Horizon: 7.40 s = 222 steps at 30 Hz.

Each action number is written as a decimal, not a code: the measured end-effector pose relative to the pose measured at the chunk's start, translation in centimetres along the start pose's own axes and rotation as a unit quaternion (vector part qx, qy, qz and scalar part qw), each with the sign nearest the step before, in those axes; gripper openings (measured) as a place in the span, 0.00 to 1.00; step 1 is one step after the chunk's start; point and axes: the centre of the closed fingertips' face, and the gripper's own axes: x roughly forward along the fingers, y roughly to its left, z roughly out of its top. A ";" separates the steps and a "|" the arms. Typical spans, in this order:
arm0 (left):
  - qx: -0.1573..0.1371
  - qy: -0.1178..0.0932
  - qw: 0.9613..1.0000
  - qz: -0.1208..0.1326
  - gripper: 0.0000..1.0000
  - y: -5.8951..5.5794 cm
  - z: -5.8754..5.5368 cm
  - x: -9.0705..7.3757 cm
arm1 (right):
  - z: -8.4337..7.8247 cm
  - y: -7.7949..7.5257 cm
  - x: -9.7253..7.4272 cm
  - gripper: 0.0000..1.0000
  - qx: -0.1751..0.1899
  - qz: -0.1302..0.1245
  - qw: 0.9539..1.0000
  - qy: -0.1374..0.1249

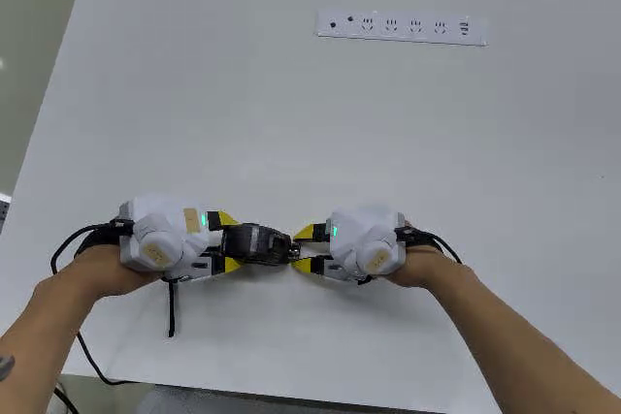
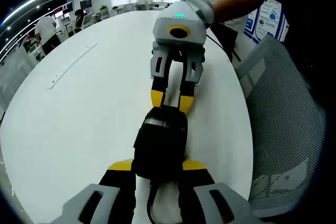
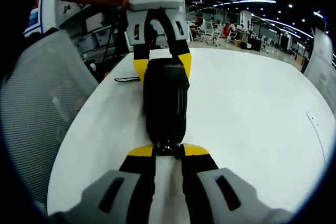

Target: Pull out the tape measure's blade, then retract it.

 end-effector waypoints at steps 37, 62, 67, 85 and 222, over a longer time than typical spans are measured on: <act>-0.010 0.000 1.000 -0.005 0.27 0.0 -0.3 -0.2 | 0.3 0.0 -0.2 0.11 -0.037 0.004 0.999 0.034; -0.009 0.000 1.000 -0.004 0.27 0.0 -0.3 -0.2 | -0.7 0.0 -1.6 0.11 -0.046 0.006 0.998 0.047; -0.010 0.000 1.000 -0.003 0.27 -0.1 -0.3 -0.2 | -0.8 0.0 -1.8 0.11 -0.045 0.007 0.998 0.047; -0.007 0.004 1.000 -0.001 0.27 -0.1 -0.5 -0.4 | -1.1 0.0 -2.5 0.11 -0.049 0.009 0.998 0.049; -0.029 0.014 0.999 0.001 0.27 -0.3 0.1 -0.3 | -10.0 0.2 -13.4 0.11 -0.053 -0.014 0.992 0.116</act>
